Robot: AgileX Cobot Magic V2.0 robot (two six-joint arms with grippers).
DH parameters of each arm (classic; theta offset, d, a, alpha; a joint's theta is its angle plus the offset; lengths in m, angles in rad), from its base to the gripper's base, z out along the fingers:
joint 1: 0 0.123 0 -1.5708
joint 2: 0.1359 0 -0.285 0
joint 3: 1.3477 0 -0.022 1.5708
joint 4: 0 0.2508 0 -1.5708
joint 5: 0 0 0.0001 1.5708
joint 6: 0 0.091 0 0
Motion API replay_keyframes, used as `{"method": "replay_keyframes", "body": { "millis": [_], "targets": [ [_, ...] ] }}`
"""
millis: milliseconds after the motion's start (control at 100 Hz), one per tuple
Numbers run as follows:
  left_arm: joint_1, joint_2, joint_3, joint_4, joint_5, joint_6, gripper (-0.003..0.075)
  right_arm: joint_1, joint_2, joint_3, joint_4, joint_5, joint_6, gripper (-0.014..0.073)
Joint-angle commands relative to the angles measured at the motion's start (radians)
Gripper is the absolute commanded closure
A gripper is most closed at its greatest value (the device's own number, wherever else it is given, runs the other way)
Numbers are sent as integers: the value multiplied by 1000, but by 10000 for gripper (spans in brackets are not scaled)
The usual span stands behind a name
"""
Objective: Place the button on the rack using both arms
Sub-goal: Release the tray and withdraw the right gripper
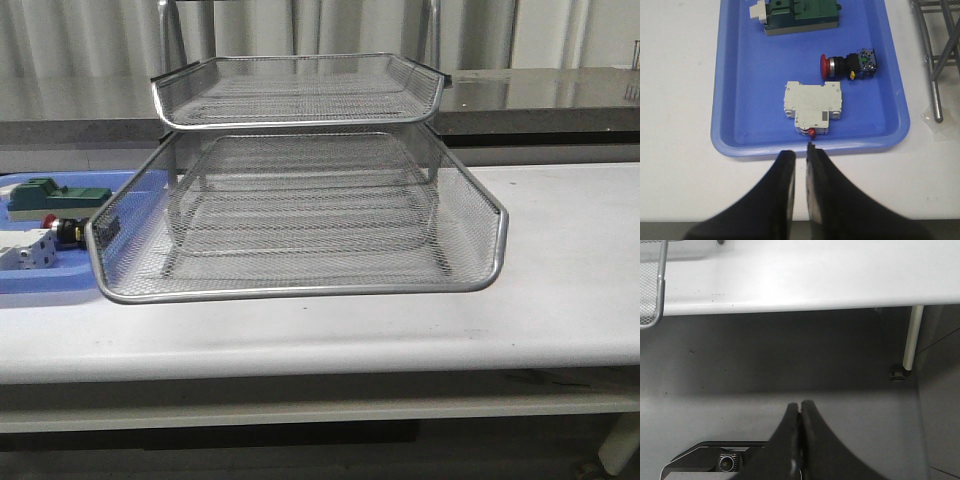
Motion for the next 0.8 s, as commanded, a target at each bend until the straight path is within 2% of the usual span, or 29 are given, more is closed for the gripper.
{"method": "replay_keyframes", "body": {
  "millis": [0, 90, 150, 240, 380, 560, 670, 790],
  "targets": [
    [-2, -26, -36, 4, -31, 1, 517, -3, 2, -34, -18, -44, -4, 664],
    [-2, -26, -36, 8, -4, 3, 335, -3, 2, -34, -18, -44, -4, 664],
    [-2, -26, -36, 12, 20, 3, 183, -3, 2, -34, -18, -44, -4, 664],
    [-2, -26, -36, 12, 35, 3, 85, -3, 2, -34, -18, -44, -4, 664],
    [-2, -26, -36, 12, 31, 3, 106, -3, 2, -34, -18, -44, -4, 664],
    [-2, -24, -36, 6, -69, 14, 142, -3, 2, -34, -18, -44, -4, 664],
    [-2, -7, -54, -1, -124, 143, 141, -3, 2, -34, -18, -44, -4, 664],
    [-2, 59, -129, -19, -106, 277, 141, -3, 2, -34, -18, -44, -4, 664]
  ]
}}
